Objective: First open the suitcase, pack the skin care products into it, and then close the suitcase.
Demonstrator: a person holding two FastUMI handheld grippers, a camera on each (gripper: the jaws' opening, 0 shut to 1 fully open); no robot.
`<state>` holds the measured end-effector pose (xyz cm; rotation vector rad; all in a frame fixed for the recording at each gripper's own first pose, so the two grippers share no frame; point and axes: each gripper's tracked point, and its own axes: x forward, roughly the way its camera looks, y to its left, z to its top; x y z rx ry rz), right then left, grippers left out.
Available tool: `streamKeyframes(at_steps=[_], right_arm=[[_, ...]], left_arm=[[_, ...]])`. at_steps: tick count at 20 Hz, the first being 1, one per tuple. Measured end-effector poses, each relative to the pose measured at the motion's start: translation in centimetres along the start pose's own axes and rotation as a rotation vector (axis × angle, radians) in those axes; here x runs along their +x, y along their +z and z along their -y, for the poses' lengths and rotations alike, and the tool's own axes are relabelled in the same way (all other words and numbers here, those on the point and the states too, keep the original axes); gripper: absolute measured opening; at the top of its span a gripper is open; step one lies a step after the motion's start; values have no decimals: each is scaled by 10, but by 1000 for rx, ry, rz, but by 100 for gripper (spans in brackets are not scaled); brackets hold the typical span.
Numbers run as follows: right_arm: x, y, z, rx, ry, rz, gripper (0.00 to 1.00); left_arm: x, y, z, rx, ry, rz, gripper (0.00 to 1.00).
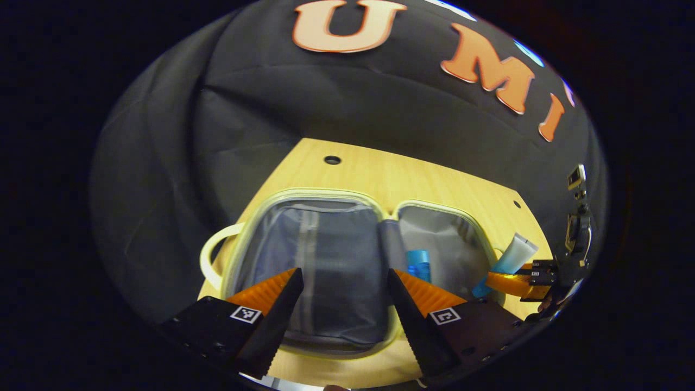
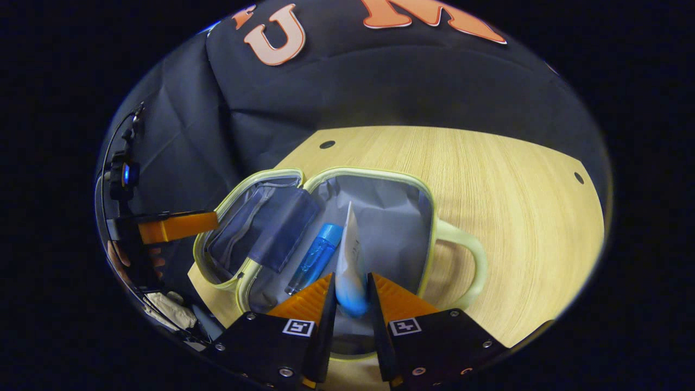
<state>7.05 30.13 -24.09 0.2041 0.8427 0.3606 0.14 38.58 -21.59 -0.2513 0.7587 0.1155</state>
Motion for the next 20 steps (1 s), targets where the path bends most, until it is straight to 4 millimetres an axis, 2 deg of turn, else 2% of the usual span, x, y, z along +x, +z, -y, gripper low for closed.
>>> streamKeyframes(at_steps=[1,5,7,8,9,10,12,15,17,19,20], right_arm=[[5,-3,-2,0,-6,-18,36],[26,-21,2,-3,-48,-114,36],[29,-27,5,16,-65,-153,36],[35,-23,4,35,-70,-144,37],[37,-22,6,45,-79,-149,36],[38,-23,8,54,-84,-159,36],[41,-29,15,48,-112,-183,36],[43,-25,15,42,-121,-170,36],[41,-25,17,43,-129,-166,36],[36,-16,12,58,-109,-134,39],[32,-12,11,64,-100,-113,43]], left_arm=[[-5,-4,-27,-24,28,6,96],[-18,-6,-103,-118,125,21,96],[-19,-8,-128,-166,157,28,96],[-17,-10,-140,-193,167,24,96],[-18,-11,-152,-223,175,24,100],[-15,-13,-161,-259,179,22,96],[-9,-19,-176,-339,182,19,97],[3,-25,-195,-475,152,6,96],[13,-28,-197,-580,109,4,96],[18,-29,-201,-687,60,3,95],[24,-31,-203,-732,41,-1,95]])
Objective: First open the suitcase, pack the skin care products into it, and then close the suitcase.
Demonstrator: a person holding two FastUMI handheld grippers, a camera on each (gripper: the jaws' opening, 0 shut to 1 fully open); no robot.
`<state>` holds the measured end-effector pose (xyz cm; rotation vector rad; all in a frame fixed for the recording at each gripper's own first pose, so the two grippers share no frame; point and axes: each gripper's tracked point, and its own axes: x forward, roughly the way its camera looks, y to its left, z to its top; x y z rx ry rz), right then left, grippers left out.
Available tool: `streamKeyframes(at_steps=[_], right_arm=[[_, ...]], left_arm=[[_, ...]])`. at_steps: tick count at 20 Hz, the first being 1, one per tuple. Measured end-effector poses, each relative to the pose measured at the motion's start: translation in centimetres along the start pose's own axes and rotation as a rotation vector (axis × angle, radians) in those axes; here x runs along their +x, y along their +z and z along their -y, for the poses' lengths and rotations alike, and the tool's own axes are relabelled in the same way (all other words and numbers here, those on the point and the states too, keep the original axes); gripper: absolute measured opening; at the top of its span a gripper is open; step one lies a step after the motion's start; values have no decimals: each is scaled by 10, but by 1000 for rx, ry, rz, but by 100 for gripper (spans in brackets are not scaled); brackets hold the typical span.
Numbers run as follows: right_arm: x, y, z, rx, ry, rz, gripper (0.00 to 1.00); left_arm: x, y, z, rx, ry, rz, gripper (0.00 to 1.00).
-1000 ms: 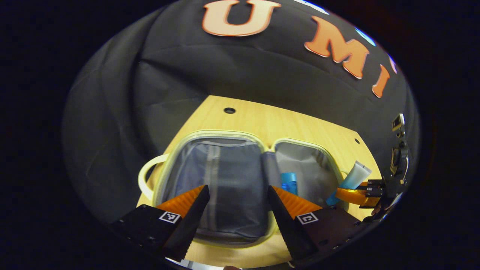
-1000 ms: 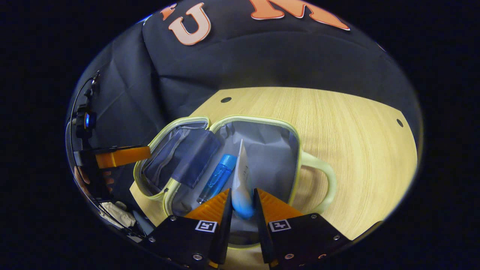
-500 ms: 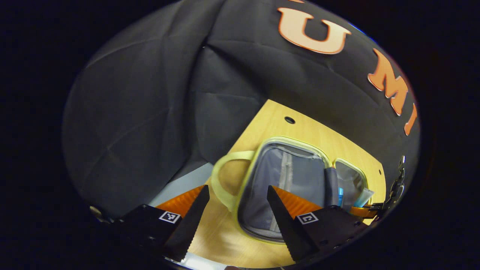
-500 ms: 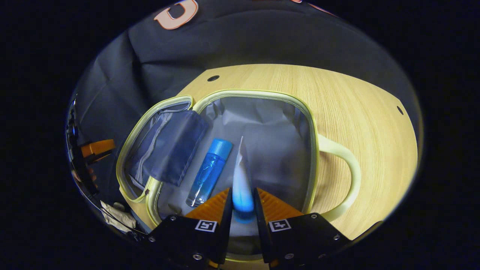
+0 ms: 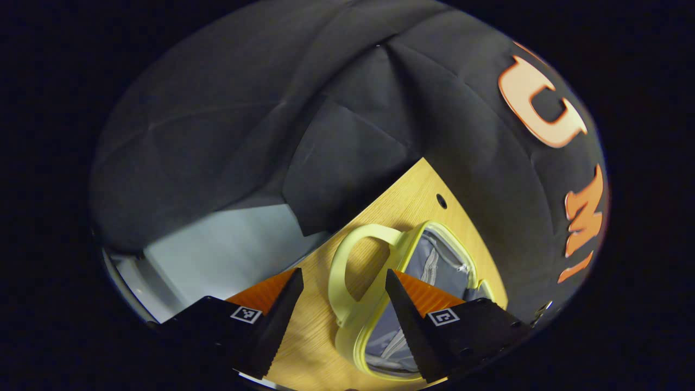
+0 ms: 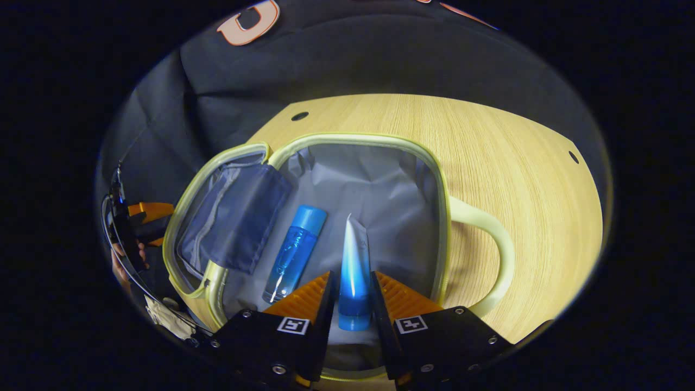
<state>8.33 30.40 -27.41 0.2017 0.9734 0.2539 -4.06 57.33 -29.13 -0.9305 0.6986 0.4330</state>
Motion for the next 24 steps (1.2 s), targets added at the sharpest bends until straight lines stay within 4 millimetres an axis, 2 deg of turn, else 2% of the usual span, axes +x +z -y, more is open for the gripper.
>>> streamKeyframes(at_steps=[1,2,3,4,5,6,7,8,9,10,11,12,13,16,19,21,24], right_arm=[[-5,5,1,2,7,21,41],[-11,10,6,2,7,44,53],[-18,15,9,2,8,65,51],[-26,19,12,4,8,88,65],[-34,24,14,5,9,111,63],[-43,27,16,7,10,134,74],[-51,32,18,9,15,159,76],[-60,37,20,14,18,186,78],[-69,41,24,20,19,207,80],[-78,45,27,28,18,228,81],[-87,50,30,35,16,249,82],[-95,55,34,45,16,272,83],[-102,60,39,59,12,293,84],[-112,75,46,83,-1,360,86],[-132,94,61,59,-51,422,87],[-148,108,67,34,-74,481,88],[-166,121,74,-18,-107,532,90]], left_arm=[[9,-3,3,-41,-27,-8,94],[15,-4,4,-73,-56,-18,90],[20,-8,3,-93,-69,-32,86],[27,-9,5,-104,-94,-43,85],[26,-11,9,-109,-115,-55,74],[30,-11,10,-110,-131,-59,70],[34,-7,10,-121,-145,-52,70],[40,-6,2,-141,-117,-29,44],[33,-10,6,-155,-144,-48,18],[35,-7,11,-164,-167,-38,15],[42,1,16,-157,-181,-14,19],[11,1,14,-152,-202,-3,14],[26,-1,21,-131,-216,1,6],[-3,13,42,-90,-276,35,6],[-36,31,84,-56,-366,82,6],[-60,36,110,-17,-413,111,6],[-87,42,158,40,-479,148,6]])
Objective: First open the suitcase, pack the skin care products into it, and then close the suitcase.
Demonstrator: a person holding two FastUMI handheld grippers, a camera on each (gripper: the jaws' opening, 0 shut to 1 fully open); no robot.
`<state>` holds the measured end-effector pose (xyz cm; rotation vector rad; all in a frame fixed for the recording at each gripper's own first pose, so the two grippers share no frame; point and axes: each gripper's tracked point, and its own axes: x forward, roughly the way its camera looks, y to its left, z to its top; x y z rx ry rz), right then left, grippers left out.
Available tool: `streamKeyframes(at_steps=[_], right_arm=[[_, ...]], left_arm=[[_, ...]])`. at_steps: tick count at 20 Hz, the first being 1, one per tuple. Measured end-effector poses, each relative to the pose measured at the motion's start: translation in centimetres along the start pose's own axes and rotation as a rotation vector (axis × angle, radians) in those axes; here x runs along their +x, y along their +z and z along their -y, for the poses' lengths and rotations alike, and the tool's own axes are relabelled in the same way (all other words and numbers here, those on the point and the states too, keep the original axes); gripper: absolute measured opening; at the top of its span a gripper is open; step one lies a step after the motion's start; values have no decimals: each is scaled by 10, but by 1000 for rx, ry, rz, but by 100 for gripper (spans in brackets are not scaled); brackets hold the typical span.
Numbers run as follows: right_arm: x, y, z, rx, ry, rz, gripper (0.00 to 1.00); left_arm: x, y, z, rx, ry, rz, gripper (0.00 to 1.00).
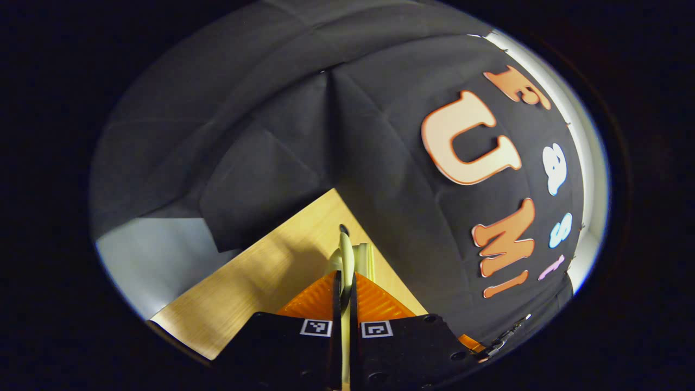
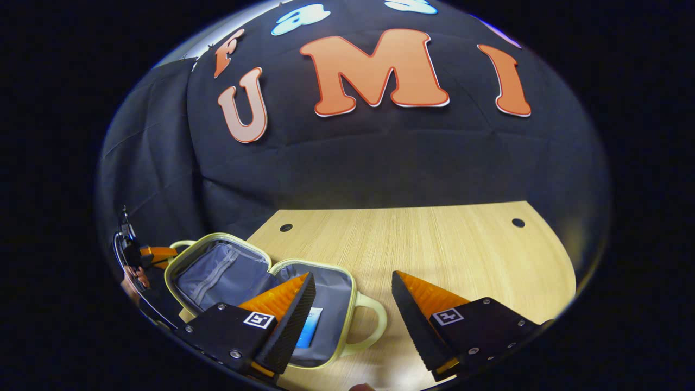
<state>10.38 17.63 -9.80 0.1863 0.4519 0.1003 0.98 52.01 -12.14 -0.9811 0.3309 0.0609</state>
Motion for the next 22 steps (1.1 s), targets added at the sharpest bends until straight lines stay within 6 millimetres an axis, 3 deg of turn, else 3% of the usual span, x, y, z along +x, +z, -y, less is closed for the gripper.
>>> streamKeyframes(at_steps=[7,14,22], right_arm=[[-19,28,18,-127,-32,92,92],[-33,41,45,-148,-46,132,93],[-50,45,76,-139,-36,144,94]], left_arm=[[-8,-11,105,139,-126,-17,5],[-8,-54,190,245,-220,-62,6],[-5,-117,255,277,-267,-107,5]])
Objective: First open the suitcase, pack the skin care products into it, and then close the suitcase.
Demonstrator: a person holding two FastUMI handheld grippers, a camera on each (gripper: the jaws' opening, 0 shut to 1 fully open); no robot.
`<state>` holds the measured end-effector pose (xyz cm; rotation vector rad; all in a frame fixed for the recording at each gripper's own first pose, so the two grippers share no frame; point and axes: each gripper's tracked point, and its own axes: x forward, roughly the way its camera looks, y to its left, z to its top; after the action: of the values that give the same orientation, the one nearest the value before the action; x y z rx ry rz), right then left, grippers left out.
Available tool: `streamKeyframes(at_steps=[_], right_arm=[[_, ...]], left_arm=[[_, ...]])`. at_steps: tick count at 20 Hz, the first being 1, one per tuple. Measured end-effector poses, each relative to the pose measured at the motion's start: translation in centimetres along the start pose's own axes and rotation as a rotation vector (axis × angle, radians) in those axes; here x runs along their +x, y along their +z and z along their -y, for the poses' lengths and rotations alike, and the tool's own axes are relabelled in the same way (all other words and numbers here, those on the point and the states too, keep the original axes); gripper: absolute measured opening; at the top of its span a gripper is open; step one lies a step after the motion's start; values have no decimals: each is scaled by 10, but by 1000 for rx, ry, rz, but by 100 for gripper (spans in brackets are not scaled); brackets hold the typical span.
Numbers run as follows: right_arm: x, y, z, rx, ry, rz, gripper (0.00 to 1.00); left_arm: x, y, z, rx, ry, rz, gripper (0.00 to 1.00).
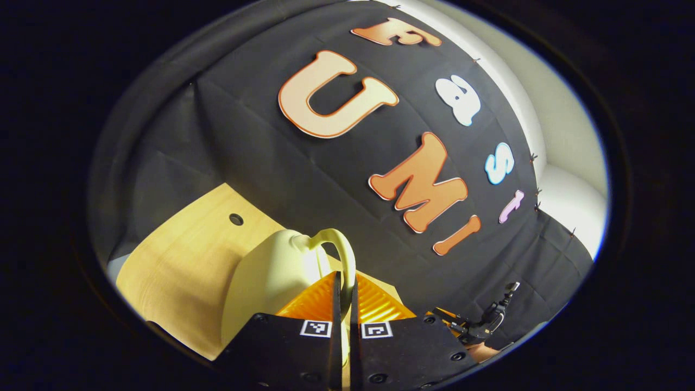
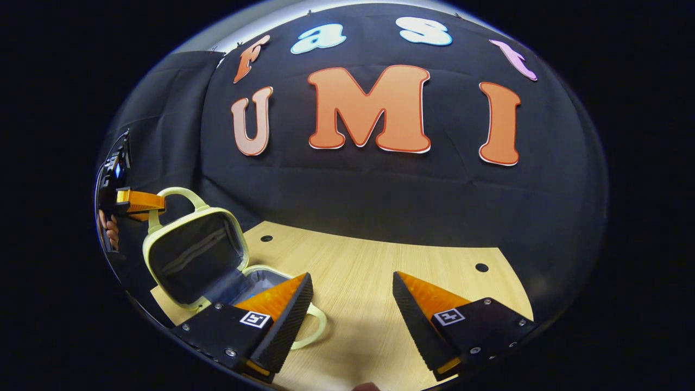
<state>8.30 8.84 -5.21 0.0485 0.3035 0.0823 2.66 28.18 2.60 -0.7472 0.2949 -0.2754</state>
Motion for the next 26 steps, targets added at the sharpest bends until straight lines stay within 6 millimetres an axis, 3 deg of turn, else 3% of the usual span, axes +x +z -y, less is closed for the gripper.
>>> streamKeyframes(at_steps=[6,7,11,26], right_arm=[[-6,-1,20,6,6,3,94],[-7,-14,22,0,15,-2,94],[-15,-23,37,-4,17,-12,94],[-38,-58,86,10,50,-50,94]], left_arm=[[30,-61,53,12,-56,-83,6],[37,-72,61,18,-60,-103,6],[62,-114,83,64,-45,-167,6],[118,-262,92,189,124,-401,6]])
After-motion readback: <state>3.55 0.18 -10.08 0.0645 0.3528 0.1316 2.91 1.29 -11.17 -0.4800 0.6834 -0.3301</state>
